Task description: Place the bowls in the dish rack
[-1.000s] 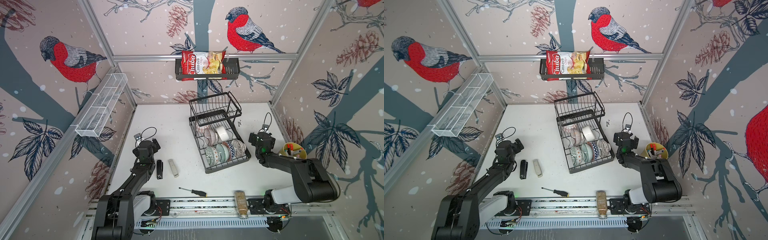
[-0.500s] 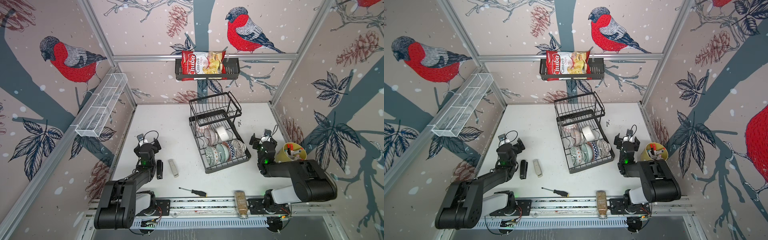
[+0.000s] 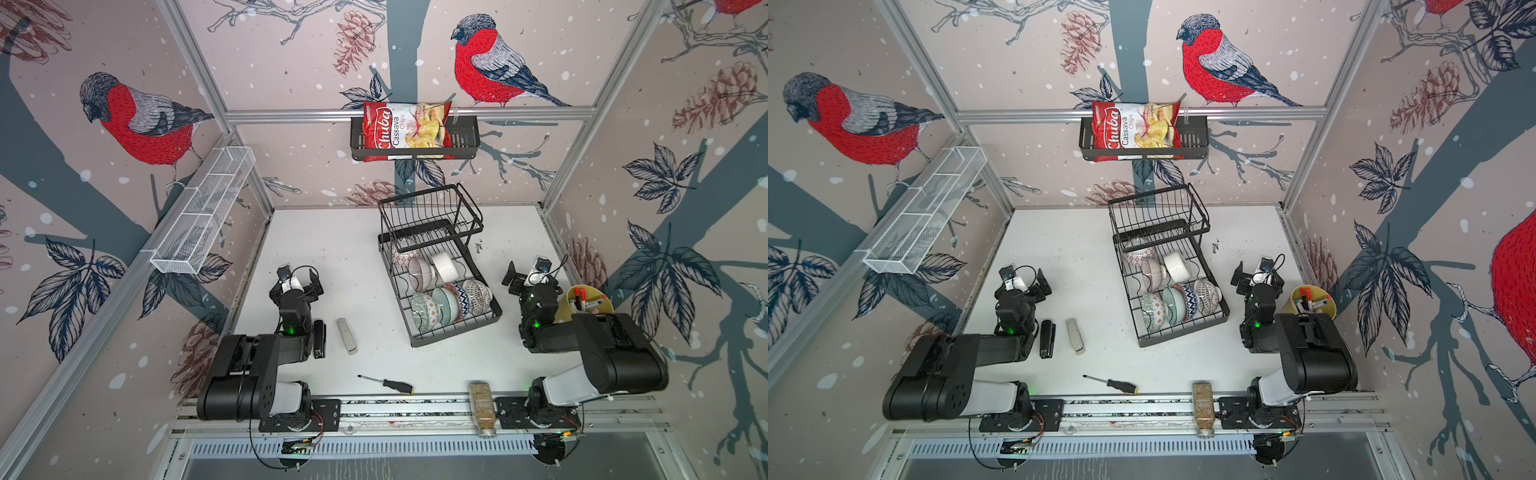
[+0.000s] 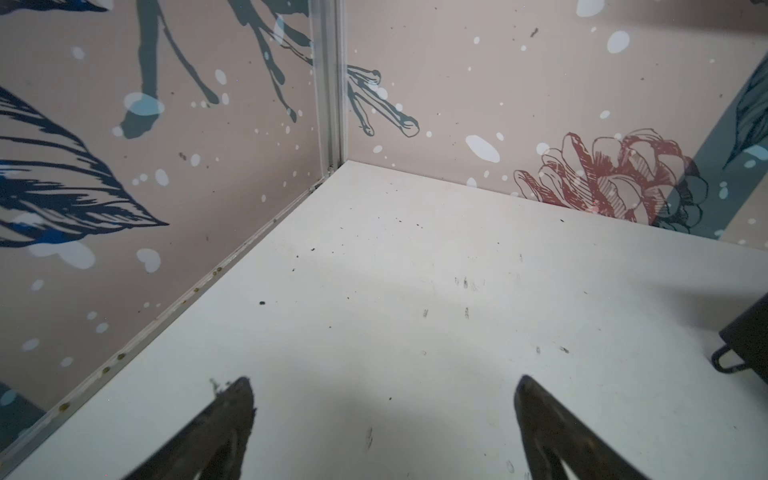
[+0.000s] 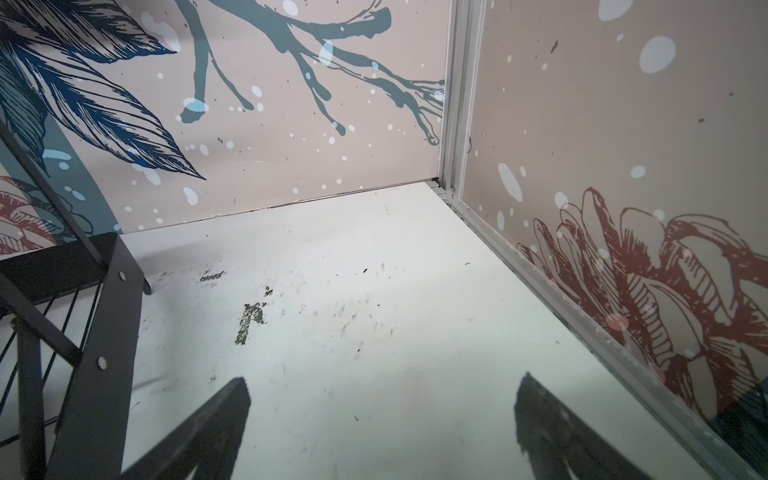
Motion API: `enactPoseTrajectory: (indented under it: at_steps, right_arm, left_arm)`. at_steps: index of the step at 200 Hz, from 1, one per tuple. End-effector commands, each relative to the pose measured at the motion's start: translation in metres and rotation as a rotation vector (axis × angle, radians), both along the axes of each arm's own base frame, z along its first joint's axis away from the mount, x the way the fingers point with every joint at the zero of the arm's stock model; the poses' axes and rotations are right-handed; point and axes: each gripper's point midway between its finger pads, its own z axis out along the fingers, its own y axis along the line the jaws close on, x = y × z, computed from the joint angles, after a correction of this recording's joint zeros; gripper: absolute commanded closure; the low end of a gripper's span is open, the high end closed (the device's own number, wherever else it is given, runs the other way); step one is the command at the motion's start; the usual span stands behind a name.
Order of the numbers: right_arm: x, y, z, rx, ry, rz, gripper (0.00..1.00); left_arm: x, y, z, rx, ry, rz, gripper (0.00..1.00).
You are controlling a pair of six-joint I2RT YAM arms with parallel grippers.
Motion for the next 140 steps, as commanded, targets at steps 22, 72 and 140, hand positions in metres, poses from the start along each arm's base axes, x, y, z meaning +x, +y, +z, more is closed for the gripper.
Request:
enactPoseTrajectory:
  at_steps: [22,72,140]
  right_arm:
    - [0.0029,-0.0009,-0.0001,0.034,0.002,0.015,0.01]
    - [0.0033,-0.0005,-0.0005,0.034,0.004,0.015,0.00]
    - [0.0048,0.0037,-0.0010,0.033,0.009,0.052,0.00]
  left_arm:
    - [0.0169,-0.0156,0.0149,0.048,-0.062,-0.095,0.02]
    - [0.0159,-0.0157,0.0187,0.063,-0.090,-0.093,0.02]
    - [0.0153,-0.0162,0.0177,0.064,-0.086,-0.095,0.02]
